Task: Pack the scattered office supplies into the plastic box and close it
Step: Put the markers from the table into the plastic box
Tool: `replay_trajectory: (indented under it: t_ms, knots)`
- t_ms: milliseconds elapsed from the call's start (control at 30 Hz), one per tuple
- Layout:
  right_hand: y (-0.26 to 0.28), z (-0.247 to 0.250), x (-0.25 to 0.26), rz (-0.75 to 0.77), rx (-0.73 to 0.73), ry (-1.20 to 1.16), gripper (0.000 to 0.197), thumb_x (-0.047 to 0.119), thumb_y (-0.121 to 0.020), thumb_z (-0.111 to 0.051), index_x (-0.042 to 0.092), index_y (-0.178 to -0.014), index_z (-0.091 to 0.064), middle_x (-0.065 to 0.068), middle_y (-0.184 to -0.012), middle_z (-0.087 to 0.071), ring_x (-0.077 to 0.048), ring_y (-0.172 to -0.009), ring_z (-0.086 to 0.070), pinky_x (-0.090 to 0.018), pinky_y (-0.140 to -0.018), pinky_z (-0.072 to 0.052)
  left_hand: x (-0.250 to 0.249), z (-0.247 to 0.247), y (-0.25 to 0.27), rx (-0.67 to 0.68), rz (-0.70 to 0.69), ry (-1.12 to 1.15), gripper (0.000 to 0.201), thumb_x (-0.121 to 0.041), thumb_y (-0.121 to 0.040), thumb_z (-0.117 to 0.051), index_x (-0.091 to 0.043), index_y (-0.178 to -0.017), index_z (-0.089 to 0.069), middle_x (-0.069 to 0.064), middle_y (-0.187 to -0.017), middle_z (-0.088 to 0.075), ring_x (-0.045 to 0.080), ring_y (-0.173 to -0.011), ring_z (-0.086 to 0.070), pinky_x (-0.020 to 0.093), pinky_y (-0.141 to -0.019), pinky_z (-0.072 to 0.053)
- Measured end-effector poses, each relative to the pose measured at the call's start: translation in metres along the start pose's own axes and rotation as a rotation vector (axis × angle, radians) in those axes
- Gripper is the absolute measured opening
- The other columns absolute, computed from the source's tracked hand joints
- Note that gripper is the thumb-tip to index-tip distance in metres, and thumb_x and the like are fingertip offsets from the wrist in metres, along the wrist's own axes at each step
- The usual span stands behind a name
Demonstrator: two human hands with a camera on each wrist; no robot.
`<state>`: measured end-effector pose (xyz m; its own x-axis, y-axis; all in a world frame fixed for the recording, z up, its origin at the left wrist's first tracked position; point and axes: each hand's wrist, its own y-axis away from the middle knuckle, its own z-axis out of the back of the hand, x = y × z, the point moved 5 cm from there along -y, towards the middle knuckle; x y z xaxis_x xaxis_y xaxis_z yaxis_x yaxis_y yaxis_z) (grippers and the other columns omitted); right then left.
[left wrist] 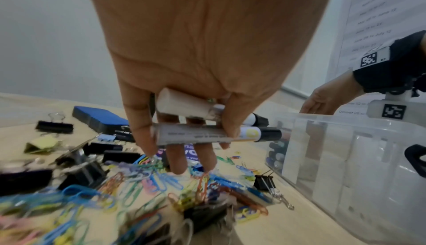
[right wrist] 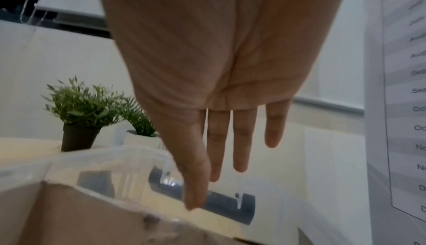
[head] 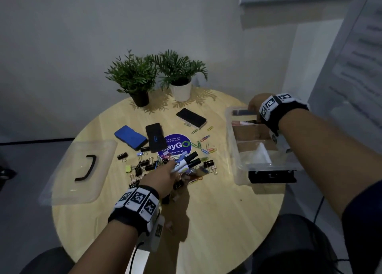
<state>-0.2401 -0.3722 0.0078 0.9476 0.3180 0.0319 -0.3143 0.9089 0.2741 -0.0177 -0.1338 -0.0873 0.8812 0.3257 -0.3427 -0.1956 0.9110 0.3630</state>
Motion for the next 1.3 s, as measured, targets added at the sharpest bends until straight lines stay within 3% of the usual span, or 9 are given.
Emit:
replay_trajectory:
  t_ms: [67, 200, 433, 533, 667, 867, 1067, 1200, 1300]
  knots:
    - [0.013, 0.003, -0.011, 0.007, -0.009, -0.036, 0.036, 0.001, -0.092, -0.053, -0.001, -0.127, -0.058, -0.019, -0.132, -0.057, -0.033, -0.119, -0.055, -0.033, -0.094, -0.044, -0.014, 0.014, -0.006, -0.043, -0.061, -0.004, 0.018, -0.024, -0.100, -0.035, -0.018, -0.115, -0.045, 0.009, -0.097, -0.060, 0.022, -0.078, -0.055, 0.031, -0.067, -0.043]
    - [0.070, 0.009, -0.028, -0.004, -0.251, -0.159, 0.034, 0.005, -0.089, -0.054, 0.016, -0.119, -0.064, -0.015, -0.129, -0.059, -0.032, -0.116, -0.056, -0.035, -0.097, -0.044, -0.058, 0.054, -0.033, -0.198, -0.208, -0.112, 0.016, -0.024, -0.099, -0.038, -0.016, -0.109, -0.047, 0.011, -0.097, -0.058, 0.028, -0.080, -0.055, 0.036, -0.068, -0.045]
    - [0.120, -0.057, -0.054, -0.200, -0.320, -0.319, 0.047, 0.033, -0.093, -0.048, 0.011, -0.135, -0.042, -0.014, -0.146, -0.036, -0.037, -0.134, -0.032, -0.047, -0.110, -0.031, -0.175, 0.108, -0.071, -0.405, -0.424, -0.098, 0.022, -0.030, -0.097, -0.046, -0.014, -0.108, -0.056, 0.016, -0.098, -0.065, 0.034, -0.085, -0.062, 0.043, -0.074, -0.053]
    - [0.122, -0.091, -0.055, -0.287, -0.358, -0.406, 0.060, 0.040, -0.096, -0.040, 0.014, -0.147, -0.026, -0.012, -0.157, -0.021, -0.035, -0.144, -0.018, -0.049, -0.117, -0.018, -0.220, 0.097, -0.092, -0.368, -0.416, -0.222, 0.018, -0.025, -0.096, -0.047, -0.015, -0.106, -0.057, 0.013, -0.103, -0.065, 0.032, -0.093, -0.063, 0.034, -0.070, -0.045]
    - [0.121, -0.107, -0.053, -0.277, -0.440, -0.352, 0.066, 0.045, -0.096, -0.034, 0.015, -0.151, -0.015, -0.012, -0.159, -0.018, -0.030, -0.146, -0.019, -0.045, -0.119, -0.013, -0.246, 0.056, -0.133, -0.128, -0.372, -0.260, 0.022, -0.005, -0.093, -0.046, -0.004, -0.115, -0.050, 0.021, -0.122, -0.058, 0.036, -0.109, -0.058, 0.034, -0.074, -0.035]
    - [0.121, -0.107, -0.052, -0.261, -0.431, -0.347, 0.063, 0.041, -0.096, -0.032, 0.010, -0.149, -0.020, -0.013, -0.157, -0.021, -0.030, -0.145, -0.021, -0.045, -0.118, -0.019, -0.238, 0.028, -0.181, -0.018, -0.305, -0.414, 0.048, -0.032, -0.087, -0.060, -0.020, -0.128, -0.037, 0.016, -0.120, -0.060, 0.039, -0.097, -0.061, 0.050, -0.083, -0.053]
    - [0.124, -0.102, -0.053, -0.262, -0.410, -0.370, 0.060, 0.036, -0.097, -0.033, 0.009, -0.148, -0.020, -0.013, -0.158, -0.019, -0.031, -0.144, -0.022, -0.044, -0.117, -0.022, -0.227, 0.042, -0.136, -0.035, -0.383, -0.250, 0.038, -0.028, -0.098, -0.045, -0.016, -0.134, -0.047, 0.015, -0.129, -0.056, 0.032, -0.111, -0.057, 0.039, -0.092, -0.045]
    - [0.125, -0.100, -0.052, -0.275, -0.395, -0.372, 0.057, 0.030, -0.096, -0.039, 0.008, -0.147, -0.025, -0.017, -0.156, -0.024, -0.035, -0.142, -0.025, -0.048, -0.115, -0.024, -0.163, 0.062, -0.082, -0.138, -0.402, -0.092, 0.037, -0.028, -0.100, -0.040, -0.015, -0.135, -0.045, 0.009, -0.137, -0.050, 0.027, -0.121, -0.051, 0.040, -0.099, -0.044]
    - [0.126, -0.091, -0.038, -0.289, -0.360, -0.322, 0.060, 0.029, -0.094, -0.044, 0.006, -0.146, -0.024, -0.019, -0.155, -0.023, -0.037, -0.145, -0.018, -0.052, -0.117, -0.019, -0.078, 0.076, -0.054, -0.184, -0.258, -0.055, 0.036, -0.032, -0.100, -0.040, -0.018, -0.131, -0.049, 0.004, -0.134, -0.053, 0.023, -0.120, -0.053, 0.035, -0.097, -0.044]
